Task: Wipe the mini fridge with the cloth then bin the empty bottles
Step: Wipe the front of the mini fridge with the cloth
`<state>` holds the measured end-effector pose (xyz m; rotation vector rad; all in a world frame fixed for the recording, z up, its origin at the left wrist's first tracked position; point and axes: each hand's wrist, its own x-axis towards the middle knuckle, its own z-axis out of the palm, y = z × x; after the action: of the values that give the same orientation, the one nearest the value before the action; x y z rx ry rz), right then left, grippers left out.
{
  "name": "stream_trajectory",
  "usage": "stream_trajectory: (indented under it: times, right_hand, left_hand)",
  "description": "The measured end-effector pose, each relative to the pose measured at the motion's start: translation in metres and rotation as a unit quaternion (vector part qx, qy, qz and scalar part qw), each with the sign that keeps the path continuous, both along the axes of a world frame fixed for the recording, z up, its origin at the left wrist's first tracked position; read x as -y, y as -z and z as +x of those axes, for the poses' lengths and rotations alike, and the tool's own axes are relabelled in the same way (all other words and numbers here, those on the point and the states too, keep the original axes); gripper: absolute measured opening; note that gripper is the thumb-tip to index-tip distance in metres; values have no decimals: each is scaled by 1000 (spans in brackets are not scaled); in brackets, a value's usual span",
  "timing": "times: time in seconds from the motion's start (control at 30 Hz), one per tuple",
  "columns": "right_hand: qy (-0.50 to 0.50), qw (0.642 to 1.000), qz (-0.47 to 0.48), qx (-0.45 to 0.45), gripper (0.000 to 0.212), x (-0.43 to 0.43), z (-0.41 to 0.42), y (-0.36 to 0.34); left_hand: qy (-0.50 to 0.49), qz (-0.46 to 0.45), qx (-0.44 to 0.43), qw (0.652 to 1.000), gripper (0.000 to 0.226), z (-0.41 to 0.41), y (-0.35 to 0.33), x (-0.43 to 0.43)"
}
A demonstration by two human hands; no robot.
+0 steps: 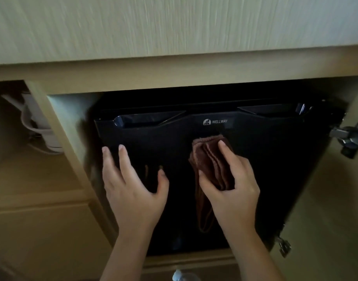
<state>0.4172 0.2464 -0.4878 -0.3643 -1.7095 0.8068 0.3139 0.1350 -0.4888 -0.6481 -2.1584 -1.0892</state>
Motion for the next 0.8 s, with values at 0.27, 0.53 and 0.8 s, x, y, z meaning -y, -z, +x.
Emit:
stream_trajectory:
  times: [0.27,0.53,0.8]
  right_hand:
    - [145,985,18,-90,59,-63,22,-8]
    - [208,976,-21,-66,71,-53,1,-11]
    - [239,969,5,-56,39,-29,-17,-16]
  left_hand:
    - [13,7,7,1000,84,2,6,-5]
    - [42,-49,-1,998,87,-4,5,13]
    - [88,-52,31,994,85,-4,1,26]
